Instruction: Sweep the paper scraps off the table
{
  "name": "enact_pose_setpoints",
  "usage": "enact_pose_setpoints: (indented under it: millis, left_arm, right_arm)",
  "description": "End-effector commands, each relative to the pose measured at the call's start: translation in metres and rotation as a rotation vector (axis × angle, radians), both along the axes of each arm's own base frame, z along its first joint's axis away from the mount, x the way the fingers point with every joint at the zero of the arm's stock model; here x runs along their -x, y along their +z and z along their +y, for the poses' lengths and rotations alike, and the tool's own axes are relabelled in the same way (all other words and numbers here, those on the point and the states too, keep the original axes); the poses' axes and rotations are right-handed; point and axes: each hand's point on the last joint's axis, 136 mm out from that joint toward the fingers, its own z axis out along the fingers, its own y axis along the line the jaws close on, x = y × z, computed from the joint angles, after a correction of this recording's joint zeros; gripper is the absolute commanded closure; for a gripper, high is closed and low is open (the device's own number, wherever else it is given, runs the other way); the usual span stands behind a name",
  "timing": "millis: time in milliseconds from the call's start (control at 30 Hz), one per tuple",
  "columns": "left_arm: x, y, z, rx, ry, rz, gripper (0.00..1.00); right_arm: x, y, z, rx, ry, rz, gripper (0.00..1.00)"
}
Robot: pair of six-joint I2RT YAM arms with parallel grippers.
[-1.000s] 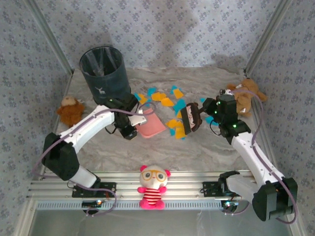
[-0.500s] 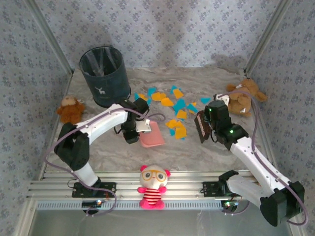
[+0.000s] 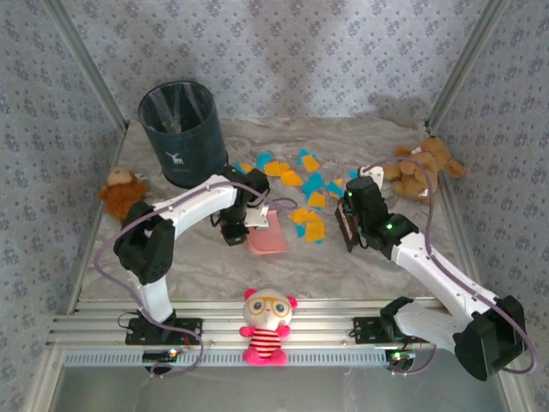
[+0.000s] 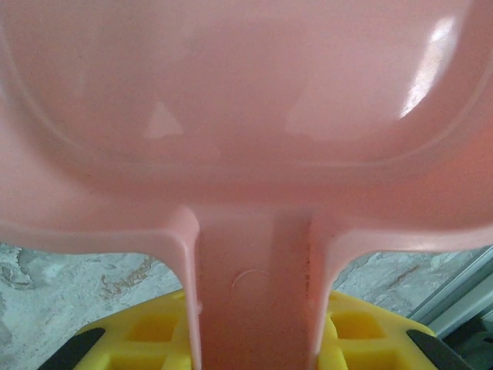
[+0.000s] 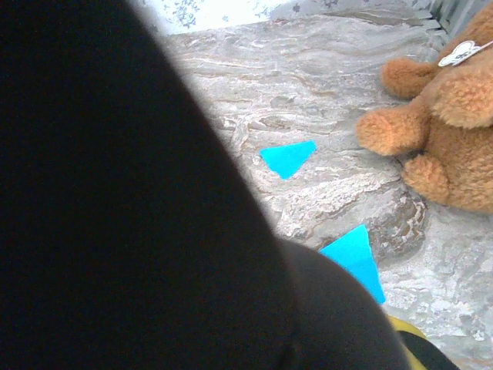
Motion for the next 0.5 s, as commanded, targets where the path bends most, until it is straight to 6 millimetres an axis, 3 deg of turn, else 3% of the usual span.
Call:
enact_pose_setpoints:
  millis: [0,467]
  left_arm:
    - [0.004,0.003,0.001,-0.036,-0.026,0.054,1.00]
    - [-0.004,-0.007,-0.006,-0.071,-0.029,0.097,1.00]
  right_arm:
    - [-0.007,0.011,0.005,-0.022,-0.025,-0.052,1.00]
    - [-0.011,-0.006,0.037,-0.060,0.010,-0.033,1.00]
